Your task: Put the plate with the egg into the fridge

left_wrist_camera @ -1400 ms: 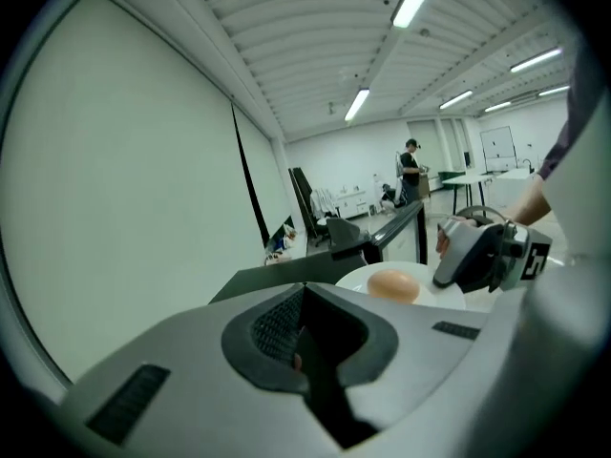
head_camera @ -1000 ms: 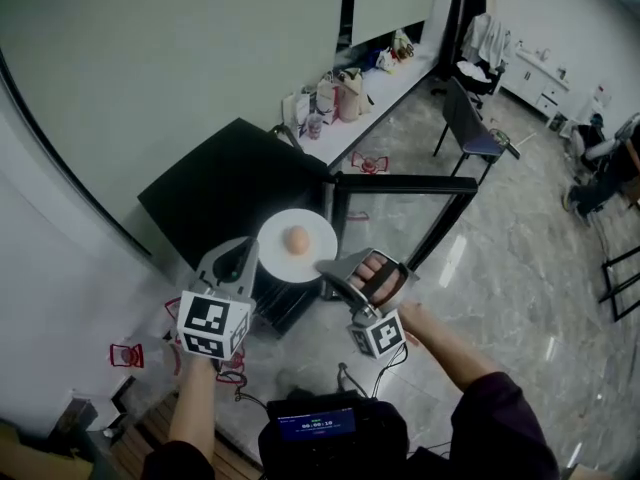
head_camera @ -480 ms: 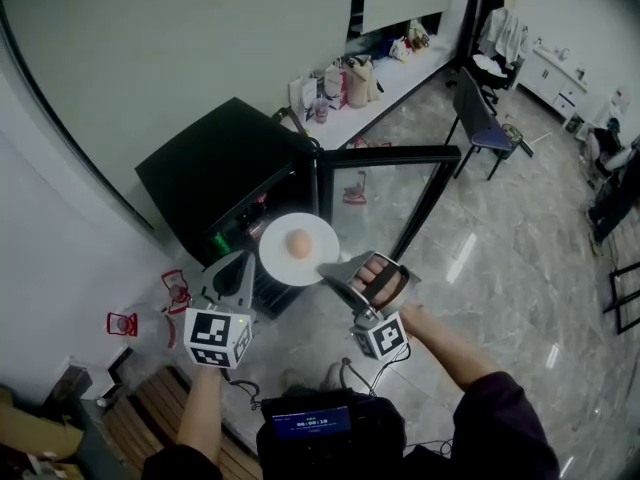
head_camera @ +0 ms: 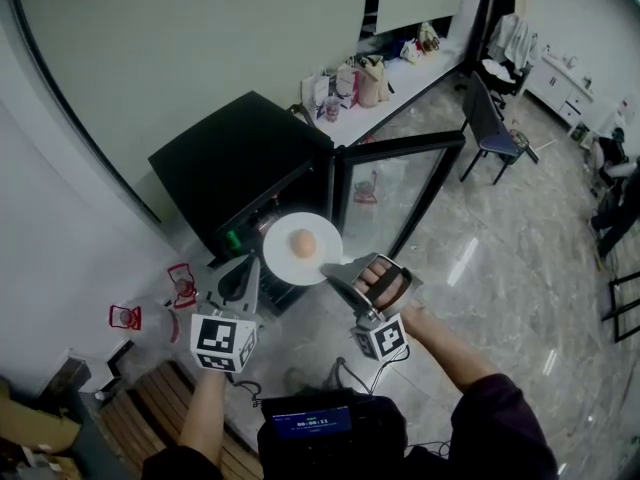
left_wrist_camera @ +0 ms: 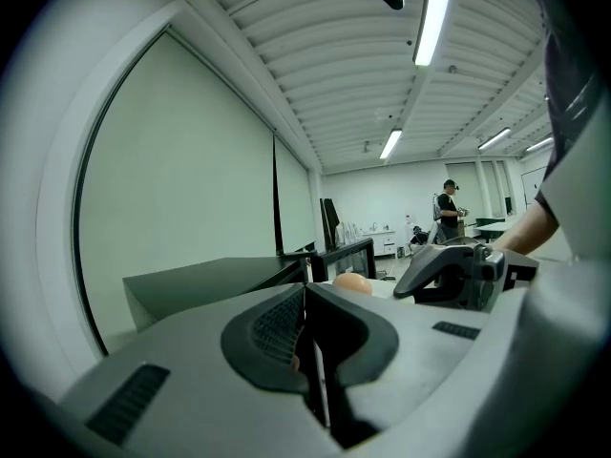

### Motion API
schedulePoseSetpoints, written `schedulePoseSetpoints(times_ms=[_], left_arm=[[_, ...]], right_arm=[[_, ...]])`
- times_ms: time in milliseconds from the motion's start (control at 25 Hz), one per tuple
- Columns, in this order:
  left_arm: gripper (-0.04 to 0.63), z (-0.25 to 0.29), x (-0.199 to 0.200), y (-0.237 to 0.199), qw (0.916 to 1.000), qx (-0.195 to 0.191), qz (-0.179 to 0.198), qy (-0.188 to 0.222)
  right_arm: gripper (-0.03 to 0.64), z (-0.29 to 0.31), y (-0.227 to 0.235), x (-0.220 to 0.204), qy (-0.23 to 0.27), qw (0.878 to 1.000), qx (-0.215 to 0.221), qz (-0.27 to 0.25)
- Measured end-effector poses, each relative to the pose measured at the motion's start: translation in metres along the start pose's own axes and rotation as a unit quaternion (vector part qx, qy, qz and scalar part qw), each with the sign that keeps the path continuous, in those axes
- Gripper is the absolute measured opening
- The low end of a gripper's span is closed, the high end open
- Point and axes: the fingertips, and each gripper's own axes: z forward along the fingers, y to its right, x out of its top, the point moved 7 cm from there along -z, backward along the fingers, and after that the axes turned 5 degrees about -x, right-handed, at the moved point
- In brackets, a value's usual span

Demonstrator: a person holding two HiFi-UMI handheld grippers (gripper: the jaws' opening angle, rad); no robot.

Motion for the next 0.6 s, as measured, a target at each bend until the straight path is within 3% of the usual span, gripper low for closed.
schedulePoseSetpoints(times_ms=[240, 400, 600], left_arm=[[0.009, -0.012, -0.027, -0.01, 0.9998, -0.008, -0.016, 0.002], [0.009, -0.008, -0.067, -0.007, 0.999, -0.02, -0.038, -0.011], [0.009, 0.019, -0.134, -0.002, 0.9994, 0.017, -0.018, -0.025]], right_arm=[[0.021, 0.021, -0.031, 0.008, -0.015, 1.0, 0.02, -0.005], [0.021, 0.059, -0.073, 0.006, -0.036, 0.999, 0.036, -0.014], [0.021, 0.117, -0.132, 0.005, -0.025, 0.998, 0.054, -0.025]])
